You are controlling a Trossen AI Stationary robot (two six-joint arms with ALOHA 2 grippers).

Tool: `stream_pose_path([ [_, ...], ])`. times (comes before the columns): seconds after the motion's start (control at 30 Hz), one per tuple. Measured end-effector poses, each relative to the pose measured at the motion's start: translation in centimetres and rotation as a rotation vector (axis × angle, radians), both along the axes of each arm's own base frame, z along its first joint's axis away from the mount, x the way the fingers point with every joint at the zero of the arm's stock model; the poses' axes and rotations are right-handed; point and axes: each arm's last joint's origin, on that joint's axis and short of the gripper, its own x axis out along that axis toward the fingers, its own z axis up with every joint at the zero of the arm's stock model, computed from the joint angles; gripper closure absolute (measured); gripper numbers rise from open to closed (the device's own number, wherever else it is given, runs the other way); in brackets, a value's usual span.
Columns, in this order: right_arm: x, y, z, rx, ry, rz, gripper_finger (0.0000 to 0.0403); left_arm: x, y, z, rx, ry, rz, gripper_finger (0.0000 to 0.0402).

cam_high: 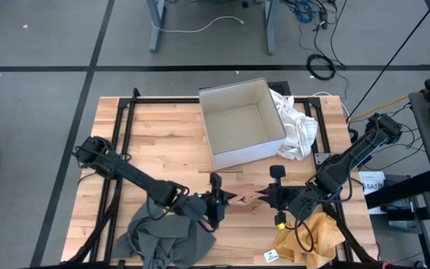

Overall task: Fold towel
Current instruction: Put the folded brown towel into the laundry organizer

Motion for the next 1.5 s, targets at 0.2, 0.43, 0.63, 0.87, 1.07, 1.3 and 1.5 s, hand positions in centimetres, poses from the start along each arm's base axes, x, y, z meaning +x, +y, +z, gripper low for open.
stream_pose_path([
  [0.2,0.5,-0.5,2.7,-0.114,-0.021,0.002,0.0387,0.2,0.9,1.5,0.252,-0.047,0.095,0.039],
  [0.43,0.7,-2.5,8.5,-0.324,-0.025,-0.048,0.0387,-0.3,3.9,5.1,0.419,-0.093,0.191,0.0392],
  [0.63,1.0,-6.2,12.8,-0.441,0.015,-0.114,0.0387,-1.1,8.1,8.8,0.518,-0.142,0.269,0.0392],
  [0.87,1.7,-11.0,15.8,-0.585,0.063,-0.174,0.0387,-1.5,13.9,10.9,0.547,-0.178,0.31,0.0392],
  [1.07,2.3,-16.0,15.8,-0.555,0.136,-0.191,0.0387,-1.2,18.7,10.4,0.563,-0.115,0.341,0.0392],
  [1.3,3.4,-21.2,14.0,-0.462,0.217,-0.17,0.0387,-1.6,23.6,8.9,0.409,-0.033,0.322,0.0392],
  [1.5,5.3,-25.0,11.5,-0.401,0.316,-0.125,0.0387,-2.4,26.7,7.5,0.281,0.061,0.27,0.0392],
])
